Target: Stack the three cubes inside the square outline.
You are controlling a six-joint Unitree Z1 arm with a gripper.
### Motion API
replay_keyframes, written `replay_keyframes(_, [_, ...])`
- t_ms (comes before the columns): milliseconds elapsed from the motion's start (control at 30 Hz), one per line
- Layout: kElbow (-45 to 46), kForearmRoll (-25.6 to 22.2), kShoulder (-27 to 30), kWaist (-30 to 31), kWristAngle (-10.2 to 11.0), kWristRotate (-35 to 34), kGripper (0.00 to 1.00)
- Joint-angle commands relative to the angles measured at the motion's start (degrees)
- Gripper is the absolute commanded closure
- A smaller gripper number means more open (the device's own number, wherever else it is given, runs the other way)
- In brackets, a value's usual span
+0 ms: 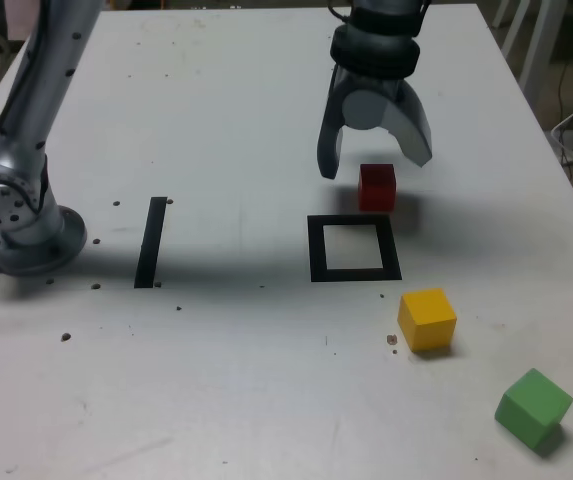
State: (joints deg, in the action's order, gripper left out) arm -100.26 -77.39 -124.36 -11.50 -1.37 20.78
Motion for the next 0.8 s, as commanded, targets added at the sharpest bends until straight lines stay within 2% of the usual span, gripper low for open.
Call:
replay_keyframes(0, [-0.69, -0.39, -1.35, -0.09, -0.75, 0.57, 0.05])
replay_keyframes(200, [-1.41, -1.25, -4.29, -0.17, -2.02, 1.28, 0.17])
replay_keyframes(300, [-1.76, -1.37, -5.28, -0.19, -1.82, 1.2, 0.29])
replay_keyframes(467, [-2.44, -1.35, -5.7, -0.19, -0.28, 0.73, 0.56])
replay_keyframes(533, [-2.59, -1.3, -5.63, -0.19, 0.17, 0.69, 0.63])
replay_keyframes(633, [-2.56, -1.32, -5.53, -0.19, 0.46, 0.71, 0.69])
replay_keyframes(767, [-2.09, -1.49, -5.41, -0.09, 0.44, 0.6, 0.7])
